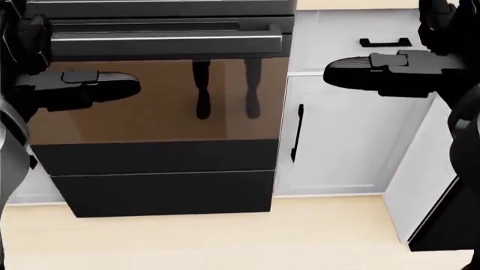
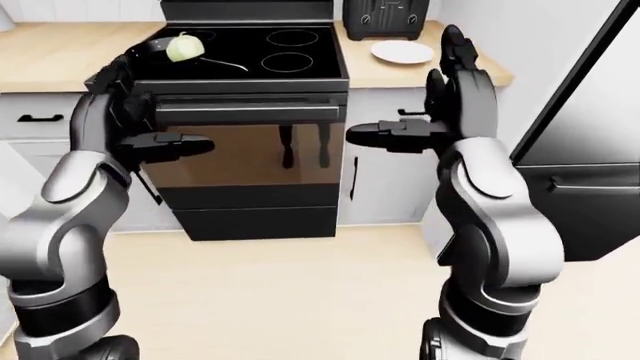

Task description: Pick the squash from the pan and place it on the plate.

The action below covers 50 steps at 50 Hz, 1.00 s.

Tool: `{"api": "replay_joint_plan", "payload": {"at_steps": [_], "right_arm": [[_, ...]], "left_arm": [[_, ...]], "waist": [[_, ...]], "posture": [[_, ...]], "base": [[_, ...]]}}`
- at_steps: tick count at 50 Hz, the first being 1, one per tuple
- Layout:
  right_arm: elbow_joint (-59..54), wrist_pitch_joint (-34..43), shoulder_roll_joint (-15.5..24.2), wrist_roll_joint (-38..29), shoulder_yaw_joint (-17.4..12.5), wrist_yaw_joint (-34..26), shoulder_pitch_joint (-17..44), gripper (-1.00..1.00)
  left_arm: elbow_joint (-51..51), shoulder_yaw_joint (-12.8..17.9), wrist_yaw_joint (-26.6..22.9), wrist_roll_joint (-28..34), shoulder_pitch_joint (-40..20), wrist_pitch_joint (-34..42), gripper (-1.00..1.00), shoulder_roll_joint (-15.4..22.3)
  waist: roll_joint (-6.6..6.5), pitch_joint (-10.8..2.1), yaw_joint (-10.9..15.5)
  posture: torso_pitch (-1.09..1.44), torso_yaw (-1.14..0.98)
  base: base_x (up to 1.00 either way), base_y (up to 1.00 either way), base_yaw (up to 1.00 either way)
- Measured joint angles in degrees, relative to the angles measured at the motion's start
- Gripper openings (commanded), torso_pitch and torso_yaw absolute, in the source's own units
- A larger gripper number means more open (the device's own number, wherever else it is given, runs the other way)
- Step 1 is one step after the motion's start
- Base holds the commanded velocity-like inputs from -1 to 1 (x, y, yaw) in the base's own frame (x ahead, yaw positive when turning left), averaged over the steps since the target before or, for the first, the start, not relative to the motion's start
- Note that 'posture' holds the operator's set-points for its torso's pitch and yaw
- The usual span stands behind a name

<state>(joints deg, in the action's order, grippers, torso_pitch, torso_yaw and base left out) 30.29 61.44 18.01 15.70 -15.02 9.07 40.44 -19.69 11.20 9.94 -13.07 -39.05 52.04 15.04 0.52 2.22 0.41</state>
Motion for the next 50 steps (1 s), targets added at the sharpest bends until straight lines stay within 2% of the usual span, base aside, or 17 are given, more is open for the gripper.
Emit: {"api": "replay_joint_plan", "payload": {"at_steps": [7, 13, 19, 24, 27, 30, 32, 35, 40, 50], "right_arm": [[3.45, 4.85, 1.7, 4.76, -1.31, 2.15, 2.57, 1.0], [6.19, 7.79, 3.37, 8.96, -2.93, 4.98, 5.1, 1.0], [5.43, 7.59, 3.82, 11.67, -1.86, 7.13, 5.0, 1.0], [1.93, 5.06, 4.73, 12.34, -1.19, 7.35, 5.34, 1.0], [1.72, 5.0, 5.81, 13.52, -2.52, 7.22, 5.37, 1.0], [3.24, 6.25, 7.75, 16.2, -5.72, 7.84, 5.37, 1.0], [4.57, 6.81, 8.3, 17.9, -6.51, 9.15, 5.17, 1.0], [5.02, 6.82, 8.33, 19.83, -4.85, 11.08, 5.75, 1.0], [5.11, 7.24, 7.52, 21.6, -2.53, 13.44, 6.29, 1.0], [6.13, 8.02, 8.73, 24.25, -3.66, 15.43, 6.15, 1.0]], "left_arm": [[-5.02, 3.56, 2.19, -4.3, -3.74, 6.77, 1.0, 2.15], [-6.73, 4.22, 4.87, -8.36, -4.91, 9.46, 1.0, 3.56], [-7.77, 5.8, 7.54, -12.57, -5.84, 10.9, 1.0, 5.69], [-9.57, 5.88, 9.43, -15.67, -5.64, 12.59, 1.0, 6.35], [-10.35, 5.92, 10.27, -17.24, -5.43, 12.89, 1.0, 7.0], [-10.96, 5.79, 12.07, -18.37, -6.29, 14.17, 1.0, 6.67], [-10.82, 5.02, 13.47, -18.64, -7.21, 14.38, 1.0, 6.55], [-7.89, 3.54, 13.19, -18.21, -7.64, 12.0, 1.0, 6.84], [-6.41, 4.28, 11.96, -18.4, -7.11, 10.72, 1.0, 7.75], [-7.62, 5.55, 12.47, -19.5, -6.28, 11.12, 1.0, 8.64]], "waist": [[-0.14, 0.37, 0.04], [-0.16, 0.52, 0.13], [-0.17, 0.65, -0.08], [-0.26, 0.87, -0.01], [-0.31, 0.93, 0.05], [-0.15, 1.05, 0.26], [-0.02, 0.93, 0.11], [-0.13, 0.77, -0.13], [-0.24, 1.0, -0.14], [0.06, 1.09, 0.06]], "posture": [[0.0, 0.0], [0.0, 0.0], [0.0, 0.0], [0.0, 0.0], [0.0, 0.0], [0.0, 0.0], [0.0, 0.0], [0.0, 0.0], [0.0, 0.0], [0.0, 0.0]], "base": [[0.0, 0.0, 0.0], [0.0, 0.0, 0.0], [0.0, 0.0, 0.0], [0.0, 0.0, 0.0], [0.0, 0.0, 0.0], [0.0, 0.0, 0.0], [0.0, 0.0, 0.0], [0.0, 0.0, 0.0], [0.0, 0.0, 0.0], [0.0, 0.0, 0.0]]}}
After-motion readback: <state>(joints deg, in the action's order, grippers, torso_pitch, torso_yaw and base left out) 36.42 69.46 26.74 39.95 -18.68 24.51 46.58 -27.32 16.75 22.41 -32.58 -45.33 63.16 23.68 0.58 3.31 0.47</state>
